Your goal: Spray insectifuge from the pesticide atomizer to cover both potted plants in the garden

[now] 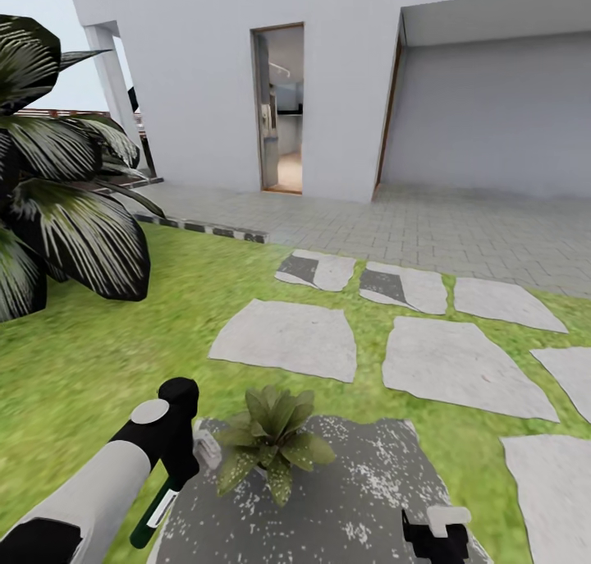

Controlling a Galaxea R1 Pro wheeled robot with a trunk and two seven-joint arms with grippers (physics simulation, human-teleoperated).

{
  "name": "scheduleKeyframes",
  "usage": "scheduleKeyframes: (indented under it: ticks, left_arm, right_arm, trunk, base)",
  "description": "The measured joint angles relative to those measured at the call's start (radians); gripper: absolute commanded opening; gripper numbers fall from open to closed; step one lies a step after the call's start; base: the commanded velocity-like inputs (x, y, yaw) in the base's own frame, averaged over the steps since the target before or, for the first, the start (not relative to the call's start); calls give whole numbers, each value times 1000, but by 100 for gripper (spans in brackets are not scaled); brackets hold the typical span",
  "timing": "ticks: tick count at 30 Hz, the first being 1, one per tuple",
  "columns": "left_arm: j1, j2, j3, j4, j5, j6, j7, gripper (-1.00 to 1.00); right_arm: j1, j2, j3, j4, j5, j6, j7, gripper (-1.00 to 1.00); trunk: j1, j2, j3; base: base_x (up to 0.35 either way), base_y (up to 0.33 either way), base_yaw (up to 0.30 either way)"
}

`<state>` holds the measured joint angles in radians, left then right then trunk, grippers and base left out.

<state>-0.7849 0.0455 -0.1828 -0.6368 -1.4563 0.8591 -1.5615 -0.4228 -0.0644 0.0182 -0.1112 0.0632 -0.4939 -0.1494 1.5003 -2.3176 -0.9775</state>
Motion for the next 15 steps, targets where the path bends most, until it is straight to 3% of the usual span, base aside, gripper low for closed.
scheduleKeyframes:
  ticks: [8,12,15]
  left_arm:
    - [-14,-24,0,0,-1,3,0,-100]
    - [-15,-14,0,0,0,0,0,-100]
    - [-6,9,0,3,0,-1,0,-100]
  right_arm:
    - [0,1,0,-1,-2,0,-1,100]
    - [0,1,1,-2,-2,0,-1,100]
    - [0,2,1,-1,-2,0,-1,100]
  trunk:
    - [0,0,0]
    - [0,0,0]
    - [0,0,0]
  base:
    - [15,0,-7]
    - [0,0,-236]
    - [-69,248,-39]
